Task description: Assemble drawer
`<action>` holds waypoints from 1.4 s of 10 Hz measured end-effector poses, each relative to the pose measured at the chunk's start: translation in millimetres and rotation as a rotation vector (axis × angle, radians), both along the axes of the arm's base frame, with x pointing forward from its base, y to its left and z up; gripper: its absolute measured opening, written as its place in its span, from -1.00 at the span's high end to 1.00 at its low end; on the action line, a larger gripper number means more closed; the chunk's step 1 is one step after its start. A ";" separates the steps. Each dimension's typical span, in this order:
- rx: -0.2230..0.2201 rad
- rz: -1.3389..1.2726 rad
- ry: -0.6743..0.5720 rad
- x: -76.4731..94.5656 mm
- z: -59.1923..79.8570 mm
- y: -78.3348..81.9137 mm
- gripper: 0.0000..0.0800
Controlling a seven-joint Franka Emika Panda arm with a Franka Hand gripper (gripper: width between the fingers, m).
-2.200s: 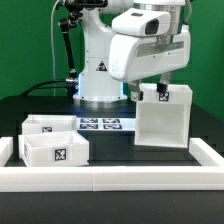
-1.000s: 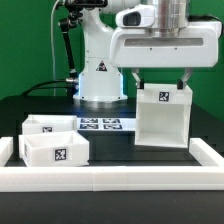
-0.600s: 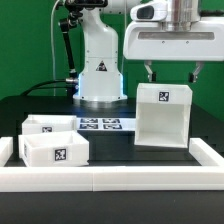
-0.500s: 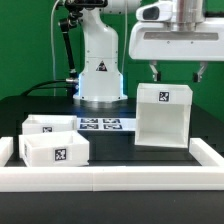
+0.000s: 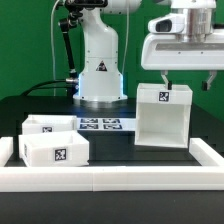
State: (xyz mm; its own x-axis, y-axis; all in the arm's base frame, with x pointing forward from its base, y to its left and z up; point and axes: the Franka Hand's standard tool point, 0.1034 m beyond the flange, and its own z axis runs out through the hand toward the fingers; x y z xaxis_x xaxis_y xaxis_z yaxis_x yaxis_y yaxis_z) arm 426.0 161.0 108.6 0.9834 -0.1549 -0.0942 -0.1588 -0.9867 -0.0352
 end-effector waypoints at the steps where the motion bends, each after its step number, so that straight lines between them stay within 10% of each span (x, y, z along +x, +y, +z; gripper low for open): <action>1: 0.002 -0.001 -0.001 0.0 -2.9 0.3 -0.62; 5: 0.002 0.006 0.010 -2.4 -8.5 0.1 -0.56; 10: 0.002 0.006 0.010 -2.4 -8.6 0.1 0.91; 14: 0.002 0.006 0.010 -2.5 -8.7 0.1 0.91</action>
Offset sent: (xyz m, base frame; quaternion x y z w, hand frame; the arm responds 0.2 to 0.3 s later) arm -0.0012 -0.0033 -0.0015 0.0071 -0.0097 0.0025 0.9999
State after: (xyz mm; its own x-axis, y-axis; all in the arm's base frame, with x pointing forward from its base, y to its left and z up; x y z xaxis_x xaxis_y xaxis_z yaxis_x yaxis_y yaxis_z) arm 423.5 161.1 99.9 0.9833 -0.1488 -0.1045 -0.1532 -0.9875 -0.0361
